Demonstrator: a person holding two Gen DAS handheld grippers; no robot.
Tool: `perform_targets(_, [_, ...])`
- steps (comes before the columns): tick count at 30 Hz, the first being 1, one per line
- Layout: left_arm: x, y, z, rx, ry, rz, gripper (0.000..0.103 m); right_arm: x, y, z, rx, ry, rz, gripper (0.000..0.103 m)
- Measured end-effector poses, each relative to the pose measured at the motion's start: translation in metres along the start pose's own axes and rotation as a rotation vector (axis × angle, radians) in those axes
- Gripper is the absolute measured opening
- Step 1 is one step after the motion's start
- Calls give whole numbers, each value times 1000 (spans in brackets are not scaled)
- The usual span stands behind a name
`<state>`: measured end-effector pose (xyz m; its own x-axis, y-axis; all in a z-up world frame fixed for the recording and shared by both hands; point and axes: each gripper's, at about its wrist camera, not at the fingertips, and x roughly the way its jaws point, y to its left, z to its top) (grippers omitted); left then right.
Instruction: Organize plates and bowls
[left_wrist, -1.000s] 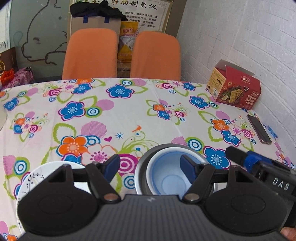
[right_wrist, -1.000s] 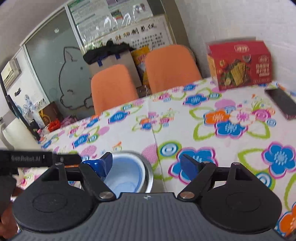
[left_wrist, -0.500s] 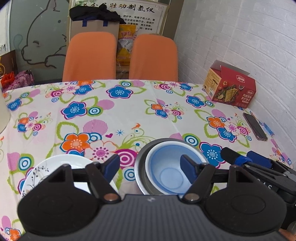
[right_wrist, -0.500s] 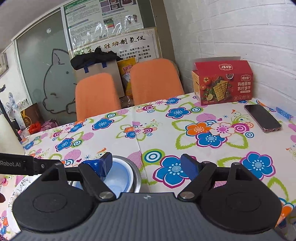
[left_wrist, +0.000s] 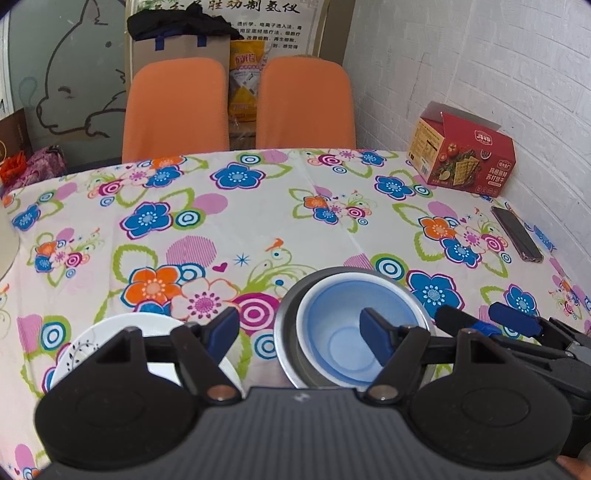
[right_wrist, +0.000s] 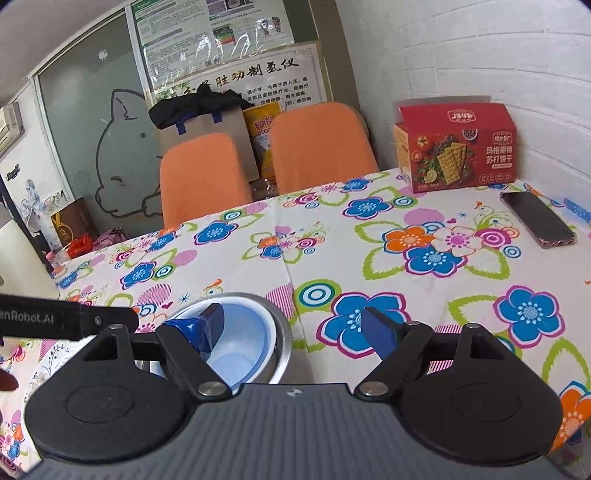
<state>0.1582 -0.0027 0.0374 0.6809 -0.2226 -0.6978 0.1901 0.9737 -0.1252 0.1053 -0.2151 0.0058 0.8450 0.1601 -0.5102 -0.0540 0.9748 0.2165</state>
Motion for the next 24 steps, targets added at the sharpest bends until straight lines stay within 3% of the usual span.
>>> perform_targets(12, [77, 4, 24, 59, 187, -44, 73, 36, 4, -9, -28, 130, 43, 68])
perform_targets(24, [110, 4, 12, 95, 230, -52, 73, 80, 25, -18, -134, 238, 46, 70])
